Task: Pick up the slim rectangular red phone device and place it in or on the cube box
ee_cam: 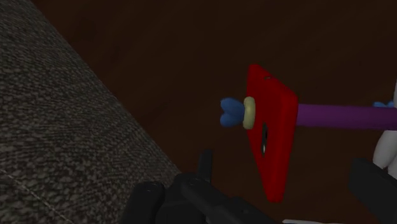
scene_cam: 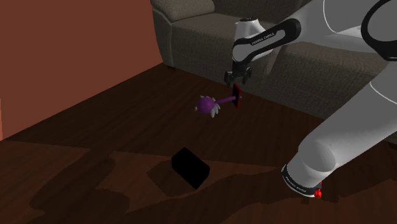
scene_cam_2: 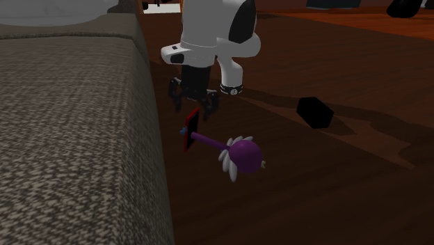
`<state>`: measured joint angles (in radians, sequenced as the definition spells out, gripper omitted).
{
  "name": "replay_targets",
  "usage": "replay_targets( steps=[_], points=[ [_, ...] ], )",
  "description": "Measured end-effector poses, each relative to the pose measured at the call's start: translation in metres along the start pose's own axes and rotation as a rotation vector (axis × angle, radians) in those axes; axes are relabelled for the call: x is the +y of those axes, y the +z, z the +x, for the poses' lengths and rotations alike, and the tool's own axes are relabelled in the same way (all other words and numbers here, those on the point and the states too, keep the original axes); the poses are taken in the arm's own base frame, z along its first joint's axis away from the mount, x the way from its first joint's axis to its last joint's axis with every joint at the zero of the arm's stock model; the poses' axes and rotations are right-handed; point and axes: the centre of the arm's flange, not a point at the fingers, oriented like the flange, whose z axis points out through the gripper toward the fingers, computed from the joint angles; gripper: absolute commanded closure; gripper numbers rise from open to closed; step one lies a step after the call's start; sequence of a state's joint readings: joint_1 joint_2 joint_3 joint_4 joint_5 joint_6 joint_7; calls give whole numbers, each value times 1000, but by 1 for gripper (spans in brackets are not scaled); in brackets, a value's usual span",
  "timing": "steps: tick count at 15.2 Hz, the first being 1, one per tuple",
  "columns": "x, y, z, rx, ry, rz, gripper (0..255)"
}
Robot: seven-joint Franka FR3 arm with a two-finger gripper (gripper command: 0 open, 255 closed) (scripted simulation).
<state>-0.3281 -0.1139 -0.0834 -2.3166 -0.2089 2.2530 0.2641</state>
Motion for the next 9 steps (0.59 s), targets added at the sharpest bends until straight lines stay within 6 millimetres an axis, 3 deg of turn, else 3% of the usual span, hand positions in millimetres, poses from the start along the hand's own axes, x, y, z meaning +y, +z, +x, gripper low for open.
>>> replay_targets(
  steps=[5, 9],
  points=[
    [0, 26, 1, 0, 2, -1, 0],
    [0, 30, 1, 1, 2, -1, 0]
  ],
)
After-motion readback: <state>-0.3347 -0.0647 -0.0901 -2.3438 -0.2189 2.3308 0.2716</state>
